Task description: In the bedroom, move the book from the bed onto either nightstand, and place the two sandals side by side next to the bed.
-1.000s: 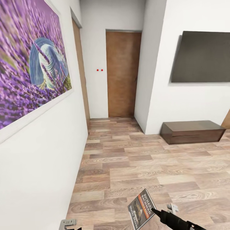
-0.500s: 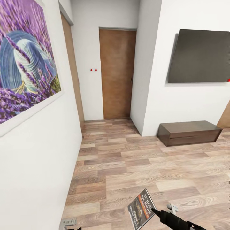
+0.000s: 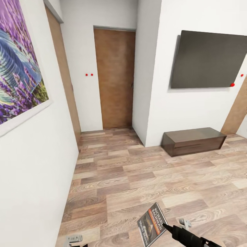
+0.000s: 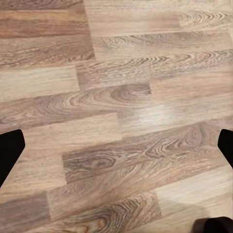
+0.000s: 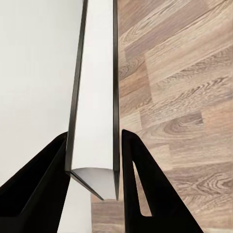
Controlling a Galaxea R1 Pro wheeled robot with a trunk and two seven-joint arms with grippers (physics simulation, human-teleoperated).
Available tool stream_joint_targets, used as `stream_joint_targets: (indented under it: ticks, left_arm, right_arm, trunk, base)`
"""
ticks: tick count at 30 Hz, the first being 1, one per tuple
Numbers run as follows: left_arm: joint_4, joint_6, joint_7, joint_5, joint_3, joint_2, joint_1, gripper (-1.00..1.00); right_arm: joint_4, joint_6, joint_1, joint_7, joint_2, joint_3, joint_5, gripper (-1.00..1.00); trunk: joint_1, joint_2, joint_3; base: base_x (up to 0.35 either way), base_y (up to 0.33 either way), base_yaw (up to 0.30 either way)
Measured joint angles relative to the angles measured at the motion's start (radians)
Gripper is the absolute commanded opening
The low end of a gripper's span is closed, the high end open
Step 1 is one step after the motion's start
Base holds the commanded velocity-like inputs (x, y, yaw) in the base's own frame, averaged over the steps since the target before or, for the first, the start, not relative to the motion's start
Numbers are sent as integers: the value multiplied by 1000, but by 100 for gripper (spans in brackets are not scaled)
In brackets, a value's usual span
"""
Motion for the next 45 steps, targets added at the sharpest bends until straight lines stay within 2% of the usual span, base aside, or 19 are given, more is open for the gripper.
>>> stream_joint_targets:
  ticks: [16,45]
  left_arm:
    - [0,0,0,0,-1,0,0,100]
    - [0,0,0,0,0,0,0,100]
  right_arm:
    - [0,0,0,0,0,1,0,-100]
    - [0,0,0,0,0,2,1,-100]
  trunk:
    - [0,0,0]
    - [0,0,0]
  base:
    - [294,0,-17]
    - [326,0,-266]
